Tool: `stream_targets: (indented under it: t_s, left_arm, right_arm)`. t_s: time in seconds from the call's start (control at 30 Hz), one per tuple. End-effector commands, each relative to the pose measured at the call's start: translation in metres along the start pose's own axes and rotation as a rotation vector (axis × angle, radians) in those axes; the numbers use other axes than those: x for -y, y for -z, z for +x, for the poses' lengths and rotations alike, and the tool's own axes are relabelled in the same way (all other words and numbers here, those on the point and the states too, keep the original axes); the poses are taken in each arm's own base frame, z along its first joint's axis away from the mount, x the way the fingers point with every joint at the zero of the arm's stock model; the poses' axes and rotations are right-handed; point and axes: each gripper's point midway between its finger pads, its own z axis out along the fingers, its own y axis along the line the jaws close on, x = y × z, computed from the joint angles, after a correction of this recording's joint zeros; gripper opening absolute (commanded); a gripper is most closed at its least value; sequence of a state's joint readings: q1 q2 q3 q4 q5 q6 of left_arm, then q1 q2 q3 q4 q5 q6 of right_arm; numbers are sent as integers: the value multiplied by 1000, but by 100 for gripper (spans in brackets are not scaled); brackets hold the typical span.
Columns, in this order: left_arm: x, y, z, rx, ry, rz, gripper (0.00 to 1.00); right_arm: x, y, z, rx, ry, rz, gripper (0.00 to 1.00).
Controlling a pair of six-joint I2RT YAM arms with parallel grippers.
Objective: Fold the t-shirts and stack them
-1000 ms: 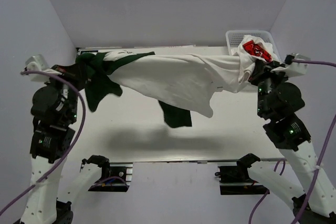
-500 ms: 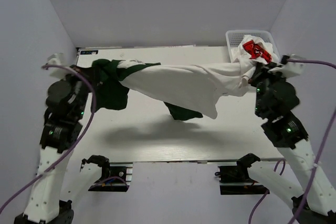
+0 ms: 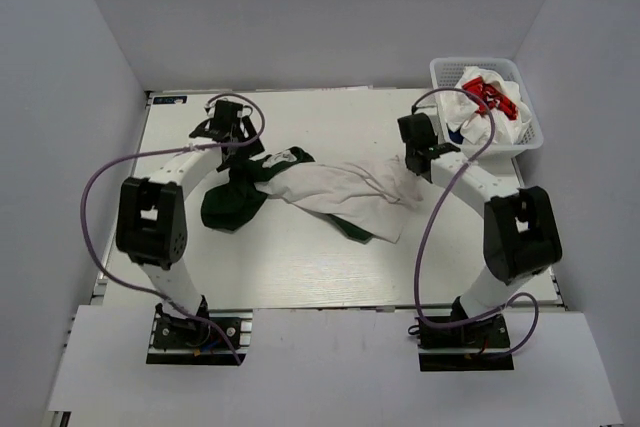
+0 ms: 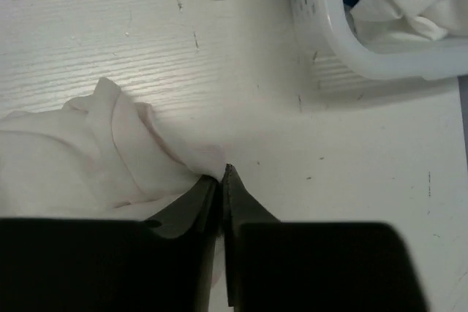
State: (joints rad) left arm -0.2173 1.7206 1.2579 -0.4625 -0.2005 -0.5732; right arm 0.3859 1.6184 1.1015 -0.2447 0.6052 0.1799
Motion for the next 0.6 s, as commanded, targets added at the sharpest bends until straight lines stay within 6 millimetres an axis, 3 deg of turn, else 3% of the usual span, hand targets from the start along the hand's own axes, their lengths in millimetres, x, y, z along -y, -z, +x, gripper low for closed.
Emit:
stream_targets:
  t_s: [0.0, 0.03, 0.07, 0.1, 0.13, 0.17, 0.2, 0.23, 0.27, 0.3, 0.33, 0.37, 0.4, 0.43, 0.47, 0.57]
  left_arm:
    - [25, 23, -52, 89, 8, 77, 100]
    - [21, 23, -52, 93, 7, 53, 100]
    - [20, 26, -55, 105, 10, 50, 100]
    - [17, 37, -58, 127, 14, 51, 100]
    - [5, 40, -49, 118, 10, 18, 100]
    - [1, 47, -44, 114, 20, 16, 100]
    - [-12, 47, -23, 82, 12, -4, 100]
    - [-14, 71, -28, 131, 38, 28, 100]
    - [-20, 78, -19, 131, 67, 30, 100]
    - [-33, 76, 9, 91, 75, 21, 100]
    - [-40, 81, 18, 91, 95, 22, 100]
    - [-48, 98, 20, 125, 129, 27, 100]
    - [-68, 94, 47, 90, 187, -39, 100]
    - [-77, 97, 55, 93, 221, -63, 100]
    - [-89, 95, 68, 85, 241, -99, 100]
    - [-112, 102, 80, 101, 319, -190, 100]
  right_arm:
    - [-3, 10, -52, 76, -50, -34, 18]
    - [-7, 12, -54, 77, -46, -54, 26]
    - [-8, 14, -54, 77, -47, -63, 58]
    - [-13, 20, -55, 78, -49, -110, 76]
    - [-14, 24, -51, 74, -45, -126, 78]
    - [-14, 33, -54, 90, -52, -148, 86]
    - [-21, 36, -40, 60, -51, -191, 88]
    - [-20, 45, -41, 68, -69, -215, 90]
    - [-19, 56, -42, 83, -98, -239, 90]
    - [-24, 58, -29, 63, -103, -281, 90]
    - [-26, 74, -24, 76, -114, -338, 90]
    - [-34, 76, -8, 51, -109, -393, 90]
    - [-37, 80, -3, 54, -113, -423, 90]
    - [-47, 86, 21, 24, -105, -498, 90]
    - [-49, 94, 22, 34, -127, -528, 90]
    - [-65, 110, 41, 22, -129, -645, 90]
